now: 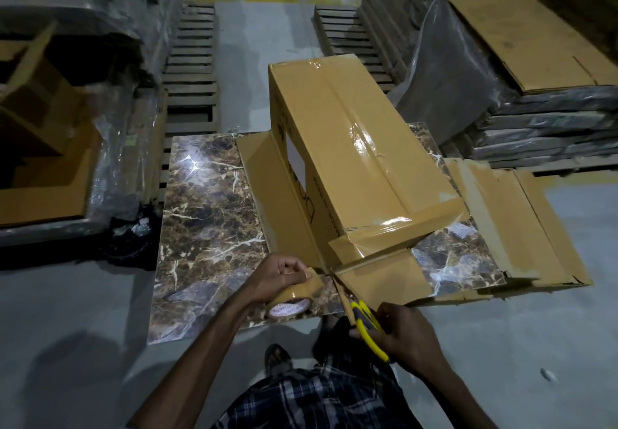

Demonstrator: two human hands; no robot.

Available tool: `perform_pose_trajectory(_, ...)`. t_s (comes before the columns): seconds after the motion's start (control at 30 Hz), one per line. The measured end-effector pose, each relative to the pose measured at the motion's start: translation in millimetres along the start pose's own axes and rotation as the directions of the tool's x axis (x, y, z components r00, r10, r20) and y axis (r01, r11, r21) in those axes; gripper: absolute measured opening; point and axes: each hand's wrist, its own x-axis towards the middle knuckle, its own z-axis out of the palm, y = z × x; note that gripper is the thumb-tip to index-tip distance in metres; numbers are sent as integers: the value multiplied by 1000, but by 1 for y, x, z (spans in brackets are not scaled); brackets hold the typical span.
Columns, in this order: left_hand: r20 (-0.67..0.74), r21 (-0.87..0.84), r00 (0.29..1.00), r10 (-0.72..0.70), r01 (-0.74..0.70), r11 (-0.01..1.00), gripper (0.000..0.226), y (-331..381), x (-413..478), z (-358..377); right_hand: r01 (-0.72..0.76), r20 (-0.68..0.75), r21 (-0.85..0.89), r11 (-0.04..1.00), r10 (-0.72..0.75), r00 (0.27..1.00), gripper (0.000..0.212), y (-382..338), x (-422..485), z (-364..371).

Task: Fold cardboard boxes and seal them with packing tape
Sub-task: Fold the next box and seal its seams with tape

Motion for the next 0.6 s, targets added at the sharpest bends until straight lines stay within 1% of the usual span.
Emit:
perform_pose_trajectory(0.07, -41, 15, 999, 3, -3, 1000, 14, 3, -5, 4, 79, -25, -235, 969, -87, 996, 66, -3, -3, 8)
perform_pose_trajectory(0.13, -81, 78, 997, -6, 12, 997, 18, 3, -9, 8, 208, -78, -378, 902, -255, 964, 56, -5, -6, 19)
perform_pose_trajectory(0.2, -95, 157, 995, -13, 28, 987, 25, -1, -12, 11, 231, -85, -421, 877, -291, 953, 49, -16, -9, 26)
perform_pose_trajectory(0.27, -124, 194, 992, -30, 53, 980, 26, -4, -15, 14, 210, -137, -451, 867, -300, 944, 45, -28, -12, 29)
perform_pose_trajectory(0.37, -222, 150, 973, -67, 102, 983, 23, -1, -21, 17, 175, -182, -464, 868, -287, 940, 50, -44, -18, 29)
perform_pose_trajectory(0.47, -299, 159, 950, -88, 140, 977, 32, 4, -26, 19, 173, -183, -455, 874, -281, 942, 51, -48, -25, 30)
perform_pose_trajectory(0.6, -324, 264, 945, -39, 130, 956, 39, 11, -29, 23, 170, -187, -481, 860, -290, 939, 48, -50, -25, 28)
